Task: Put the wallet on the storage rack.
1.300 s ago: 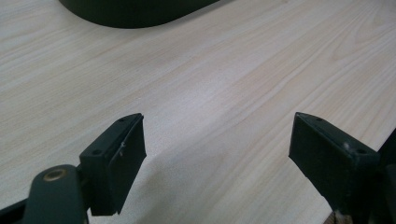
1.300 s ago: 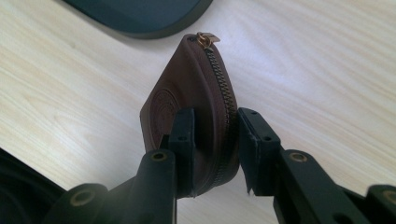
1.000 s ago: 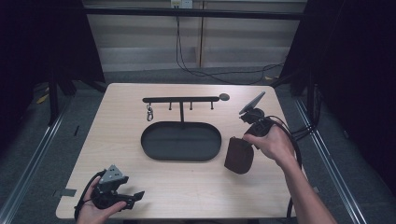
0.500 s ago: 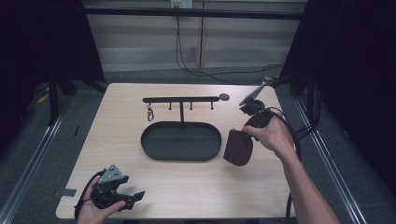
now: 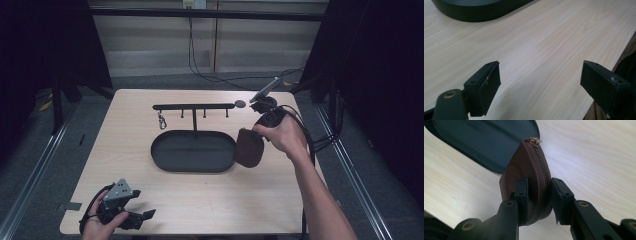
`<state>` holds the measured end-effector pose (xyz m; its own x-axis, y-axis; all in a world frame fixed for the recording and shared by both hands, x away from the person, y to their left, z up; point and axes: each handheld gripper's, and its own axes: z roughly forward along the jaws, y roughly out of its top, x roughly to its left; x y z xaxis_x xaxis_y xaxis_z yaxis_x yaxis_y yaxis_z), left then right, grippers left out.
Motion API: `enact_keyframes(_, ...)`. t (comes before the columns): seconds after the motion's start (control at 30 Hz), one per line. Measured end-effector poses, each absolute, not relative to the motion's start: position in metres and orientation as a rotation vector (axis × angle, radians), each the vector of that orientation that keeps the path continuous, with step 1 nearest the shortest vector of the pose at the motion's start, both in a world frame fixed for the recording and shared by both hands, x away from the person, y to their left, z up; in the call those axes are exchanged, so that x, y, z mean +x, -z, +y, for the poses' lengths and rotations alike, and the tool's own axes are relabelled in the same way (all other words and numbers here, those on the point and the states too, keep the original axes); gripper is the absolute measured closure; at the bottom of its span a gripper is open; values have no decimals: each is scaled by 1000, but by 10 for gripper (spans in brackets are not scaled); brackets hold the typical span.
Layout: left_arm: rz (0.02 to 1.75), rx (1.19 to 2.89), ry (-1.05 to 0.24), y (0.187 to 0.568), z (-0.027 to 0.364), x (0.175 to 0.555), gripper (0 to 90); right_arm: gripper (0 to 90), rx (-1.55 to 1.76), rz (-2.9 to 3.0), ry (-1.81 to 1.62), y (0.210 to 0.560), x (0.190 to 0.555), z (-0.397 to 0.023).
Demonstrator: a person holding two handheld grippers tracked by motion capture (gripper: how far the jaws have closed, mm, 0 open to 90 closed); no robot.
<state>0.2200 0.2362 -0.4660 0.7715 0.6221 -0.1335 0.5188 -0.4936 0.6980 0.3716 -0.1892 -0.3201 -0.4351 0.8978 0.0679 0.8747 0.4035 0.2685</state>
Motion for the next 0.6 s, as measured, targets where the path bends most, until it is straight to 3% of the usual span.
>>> enact_keyframes(0.6, 874, 2216, -187, 467, 237, 221, 163, 687, 1654, 2553, -655, 313, 393, -172)
